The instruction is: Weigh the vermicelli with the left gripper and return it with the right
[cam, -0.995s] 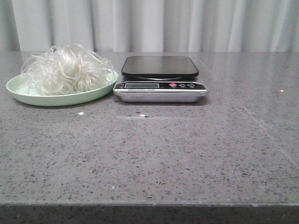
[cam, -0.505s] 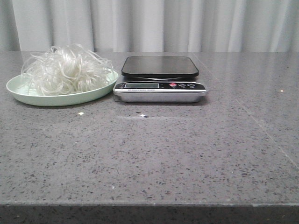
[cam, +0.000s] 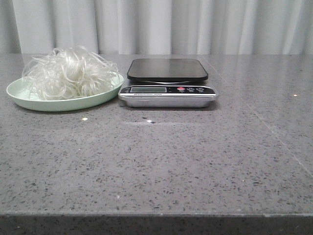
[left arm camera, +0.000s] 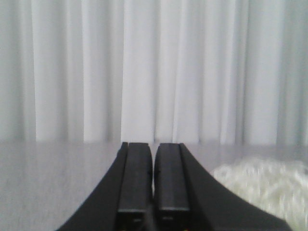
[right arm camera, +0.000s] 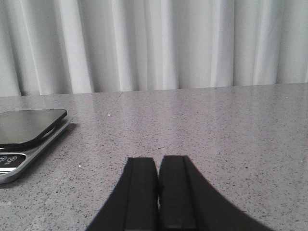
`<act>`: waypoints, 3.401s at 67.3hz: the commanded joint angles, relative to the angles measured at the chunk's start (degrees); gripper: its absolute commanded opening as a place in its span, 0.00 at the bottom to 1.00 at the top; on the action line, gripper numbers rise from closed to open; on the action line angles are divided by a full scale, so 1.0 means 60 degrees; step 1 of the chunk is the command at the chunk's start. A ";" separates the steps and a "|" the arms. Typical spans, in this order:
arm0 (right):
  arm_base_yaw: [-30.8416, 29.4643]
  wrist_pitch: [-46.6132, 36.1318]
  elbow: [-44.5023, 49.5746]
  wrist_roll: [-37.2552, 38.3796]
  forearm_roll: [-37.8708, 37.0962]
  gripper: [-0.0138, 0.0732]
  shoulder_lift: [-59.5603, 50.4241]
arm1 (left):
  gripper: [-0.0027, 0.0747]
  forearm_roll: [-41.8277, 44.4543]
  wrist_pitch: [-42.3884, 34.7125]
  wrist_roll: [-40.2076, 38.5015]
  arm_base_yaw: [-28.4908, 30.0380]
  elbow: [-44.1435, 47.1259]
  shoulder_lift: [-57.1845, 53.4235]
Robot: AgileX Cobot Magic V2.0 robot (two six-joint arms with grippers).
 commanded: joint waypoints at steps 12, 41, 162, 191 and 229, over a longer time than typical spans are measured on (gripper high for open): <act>-0.0049 -0.0701 -0.0080 -0.0091 -0.0125 0.35 -0.0147 | 0.20 -0.0061 -0.0018 -0.0089 -0.0036 -0.1858 0.0251; -0.0049 -0.0701 -0.0080 -0.0091 -0.0125 0.35 -0.0147 | 0.20 -0.0813 0.3283 -0.0089 -0.0396 -0.5151 0.2869; -0.0049 -0.0701 -0.0080 -0.0091 -0.0125 0.35 -0.0155 | 0.56 -0.2359 1.1241 0.0477 -0.3267 -1.4126 1.6488; -0.0049 -0.0701 -0.0080 -0.0091 -0.0125 0.35 -0.0155 | 0.20 -0.2807 1.1747 0.0946 -0.3702 -1.6525 1.6315; -0.0049 -0.0701 -0.0080 -0.0091 -0.0125 0.35 -0.0155 | 0.21 -0.3357 1.0214 0.0929 -0.5488 -1.7921 1.7712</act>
